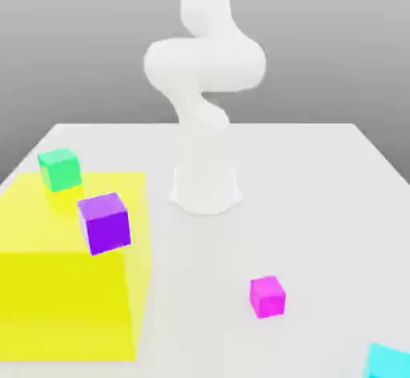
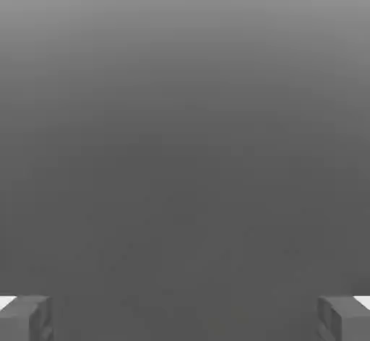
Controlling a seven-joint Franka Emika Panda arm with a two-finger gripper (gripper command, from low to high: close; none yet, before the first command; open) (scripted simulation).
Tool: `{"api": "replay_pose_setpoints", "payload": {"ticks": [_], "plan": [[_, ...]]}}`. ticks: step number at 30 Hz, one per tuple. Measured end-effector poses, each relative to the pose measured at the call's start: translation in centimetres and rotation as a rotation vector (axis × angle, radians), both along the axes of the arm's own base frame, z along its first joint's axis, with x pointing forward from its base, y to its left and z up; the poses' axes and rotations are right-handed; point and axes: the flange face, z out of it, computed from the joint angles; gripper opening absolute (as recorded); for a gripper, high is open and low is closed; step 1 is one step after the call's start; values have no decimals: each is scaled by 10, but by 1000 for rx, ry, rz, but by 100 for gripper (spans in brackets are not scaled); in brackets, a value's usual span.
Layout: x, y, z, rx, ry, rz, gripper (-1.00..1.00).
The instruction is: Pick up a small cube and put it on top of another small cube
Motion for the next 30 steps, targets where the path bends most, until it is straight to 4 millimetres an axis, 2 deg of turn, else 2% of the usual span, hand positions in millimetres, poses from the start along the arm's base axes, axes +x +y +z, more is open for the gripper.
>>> {"api": "replay_pose_setpoints", "payload": {"ticks": [4, 6, 9, 14, 19, 21, 27, 28, 30], "plan": [[44, 24, -99, -21, 147, 42, 0], [55, 36, -149, -31, 217, 64, 0], [61, 52, -222, -46, 321, 97, 0], [44, 74, -338, -69, 491, 154, 0], [-4, 92, -440, -90, 661, 218, 0], [-19, 95, -469, -94, 703, 232, 0], [-23, 95, -528, -93, 716, 234, 0], [-24, 94, -534, -94, 717, 234, -100], [-24, 94, -534, -94, 717, 234, -100]]}}
